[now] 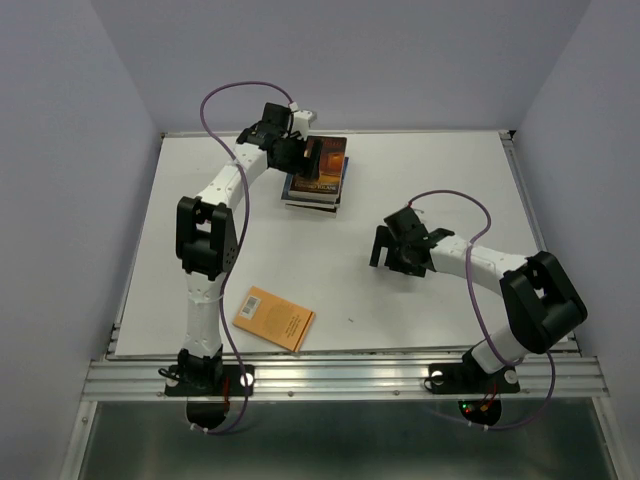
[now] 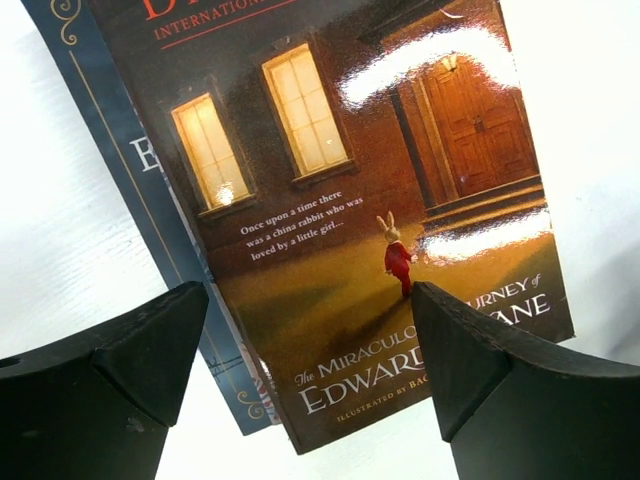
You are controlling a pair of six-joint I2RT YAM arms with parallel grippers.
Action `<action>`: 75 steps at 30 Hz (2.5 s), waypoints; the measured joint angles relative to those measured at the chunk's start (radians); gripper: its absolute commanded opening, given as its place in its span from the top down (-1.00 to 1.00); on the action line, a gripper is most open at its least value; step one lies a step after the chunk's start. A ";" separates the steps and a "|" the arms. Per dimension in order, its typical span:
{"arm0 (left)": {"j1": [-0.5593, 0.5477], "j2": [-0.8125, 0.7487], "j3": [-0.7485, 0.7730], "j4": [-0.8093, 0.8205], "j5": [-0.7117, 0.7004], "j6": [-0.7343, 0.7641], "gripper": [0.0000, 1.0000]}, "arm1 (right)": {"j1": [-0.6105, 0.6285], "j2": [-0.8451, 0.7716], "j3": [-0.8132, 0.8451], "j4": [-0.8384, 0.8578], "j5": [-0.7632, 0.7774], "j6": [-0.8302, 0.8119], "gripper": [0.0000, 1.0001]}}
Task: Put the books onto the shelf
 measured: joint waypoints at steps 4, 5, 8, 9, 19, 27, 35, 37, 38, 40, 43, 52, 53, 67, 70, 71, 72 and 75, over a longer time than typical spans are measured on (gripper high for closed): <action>0.000 -0.001 0.035 -0.035 -0.040 -0.013 -0.98 | 0.000 0.000 0.000 0.000 -0.001 -0.012 -1.00; 0.000 -0.001 0.054 -0.048 -0.053 -0.017 -0.98 | 0.000 0.000 0.000 0.000 -0.003 -0.019 -1.00; 0.000 -0.010 0.119 -0.057 -0.090 -0.031 -0.98 | 0.000 -0.002 0.000 0.002 -0.018 -0.051 -1.00; 0.000 -0.022 0.121 -0.054 -0.101 -0.035 -0.98 | 0.000 -0.008 0.000 0.007 -0.034 -0.077 -1.00; 0.002 -0.505 -0.319 0.069 -0.272 -0.241 -0.98 | 0.163 -0.142 0.002 0.093 -0.101 -0.326 -1.00; 0.058 -0.856 -0.762 0.068 -0.519 -0.553 -0.98 | 0.513 0.117 0.218 0.136 -0.089 -0.544 -1.00; 0.149 -1.066 -0.981 -0.032 -0.666 -0.747 -0.98 | 0.694 0.319 0.392 0.198 -0.110 -0.708 -1.00; 0.180 -1.106 -1.006 -0.042 -0.671 -0.771 -0.98 | 0.713 0.358 0.418 0.216 -0.122 -0.730 -1.00; 0.201 -1.120 -1.013 -0.045 -0.670 -0.779 -0.98 | 0.724 0.381 0.430 0.226 -0.127 -0.742 -1.00; 0.229 -1.127 -1.017 -0.045 -0.668 -0.786 -0.98 | 0.735 0.410 0.436 0.236 -0.132 -0.756 -1.00; 0.278 -1.123 -1.025 -0.035 -0.647 -0.785 -0.98 | 0.748 0.443 0.459 0.262 -0.131 -0.772 -1.00; 0.353 -1.076 -1.041 -0.001 -0.557 -0.767 -0.98 | 0.770 0.484 0.468 0.359 0.073 -0.673 -1.00; 0.360 -1.075 -1.045 0.002 -0.547 -0.764 -0.98 | 0.766 0.483 0.456 0.375 0.089 -0.642 -1.00; 0.354 -1.036 -1.109 0.132 -0.343 -0.702 -0.98 | 0.454 0.256 0.136 0.415 0.150 -0.404 -1.00; 0.238 -1.011 -1.128 0.168 -0.314 -0.694 -0.98 | 0.451 0.206 0.094 0.386 0.148 -0.390 -1.00; 0.201 -1.003 -1.130 0.180 -0.311 -0.692 -0.98 | 0.450 0.195 0.089 0.374 0.146 -0.386 -1.00; 0.174 -0.997 -1.132 0.189 -0.299 -0.692 -0.98 | 0.444 0.184 0.084 0.359 0.142 -0.382 -1.00; 0.077 -0.974 -1.171 0.254 -0.254 -0.694 -0.98 | 0.412 0.135 0.072 0.306 0.109 -0.360 -1.00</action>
